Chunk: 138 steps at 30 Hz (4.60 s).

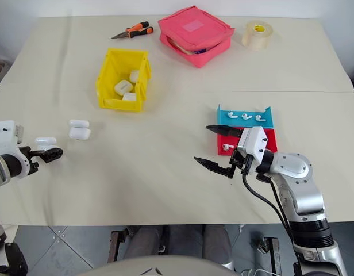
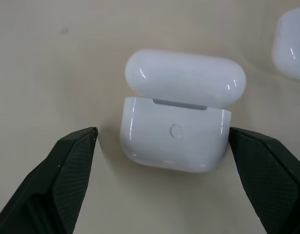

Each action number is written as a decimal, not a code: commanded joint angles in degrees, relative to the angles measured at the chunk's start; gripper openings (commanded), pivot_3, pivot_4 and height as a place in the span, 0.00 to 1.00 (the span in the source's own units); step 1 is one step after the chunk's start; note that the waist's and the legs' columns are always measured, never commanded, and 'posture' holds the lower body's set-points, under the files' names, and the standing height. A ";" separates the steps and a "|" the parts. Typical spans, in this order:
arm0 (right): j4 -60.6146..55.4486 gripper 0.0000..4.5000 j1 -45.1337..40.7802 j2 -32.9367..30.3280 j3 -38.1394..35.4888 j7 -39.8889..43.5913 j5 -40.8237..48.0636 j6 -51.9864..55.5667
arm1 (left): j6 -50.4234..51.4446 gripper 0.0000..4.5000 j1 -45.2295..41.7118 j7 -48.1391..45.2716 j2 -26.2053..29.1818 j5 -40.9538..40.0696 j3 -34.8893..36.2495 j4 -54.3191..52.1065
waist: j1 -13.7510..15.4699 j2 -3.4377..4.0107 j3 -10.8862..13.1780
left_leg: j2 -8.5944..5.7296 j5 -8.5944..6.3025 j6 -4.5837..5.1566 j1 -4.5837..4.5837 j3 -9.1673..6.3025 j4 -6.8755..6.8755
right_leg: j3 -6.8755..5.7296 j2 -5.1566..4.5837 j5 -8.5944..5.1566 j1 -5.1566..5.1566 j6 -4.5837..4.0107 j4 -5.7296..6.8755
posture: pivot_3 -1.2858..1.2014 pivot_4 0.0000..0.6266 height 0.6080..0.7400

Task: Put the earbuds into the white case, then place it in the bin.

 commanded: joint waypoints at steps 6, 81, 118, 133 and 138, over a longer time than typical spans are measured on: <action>-2.07 1.00 -0.60 0.07 -0.44 -0.14 1.17 0.38 | 2.90 1.00 0.15 -0.21 0.64 1.02 -0.97 -0.68 | 0.12 0.00 0.00 | 0.00 0.00 -0.01 0.00 0.00 0.00 | 0.00 0.00 -0.01 0.00 -0.01 0.01 | 0.52 0.24 1.00; 1.74 1.00 -1.01 -3.60 -5.15 2.13 0.93 1.70 | -10.44 1.00 13.02 -2.77 -4.16 -5.54 1.78 -23.25 | 0.39 0.02 0.01 | -0.06 -0.05 0.18 -0.03 -0.09 -0.01 | -0.32 -0.36 -0.02 0.16 -0.03 -0.23 | 0.52 0.24 1.00; -1.93 1.00 1.39 -0.20 -4.06 -3.83 -0.48 -0.36 | 5.69 0.62 -7.38 3.45 -11.63 0.89 -7.34 -8.42 | 0.33 0.02 0.01 | -0.18 0.01 0.06 0.00 -0.05 0.06 | -0.34 -0.29 -0.02 0.11 -0.03 -0.04 | 0.52 0.24 1.00; -0.53 1.00 1.35 -2.94 -6.63 -2.17 -0.05 -0.48 | -41.25 0.62 7.39 -29.91 -10.66 -11.21 1.36 -8.93 | 0.40 0.02 0.01 | -0.09 0.00 0.04 -0.03 -0.03 0.05 | -0.40 -0.29 -0.02 0.13 -0.04 -0.35 | 0.52 0.24 1.00; -4.67 1.00 5.58 -5.32 -10.84 -3.67 0.87 0.75 | -59.44 0.62 5.63 -40.22 -16.92 -12.27 -7.07 -4.48 | 1.13 0.03 0.01 | -0.23 -0.04 0.14 -0.02 -0.07 0.05 | -0.47 -0.42 -0.01 0.25 -0.02 -0.31 | 0.52 0.24 1.00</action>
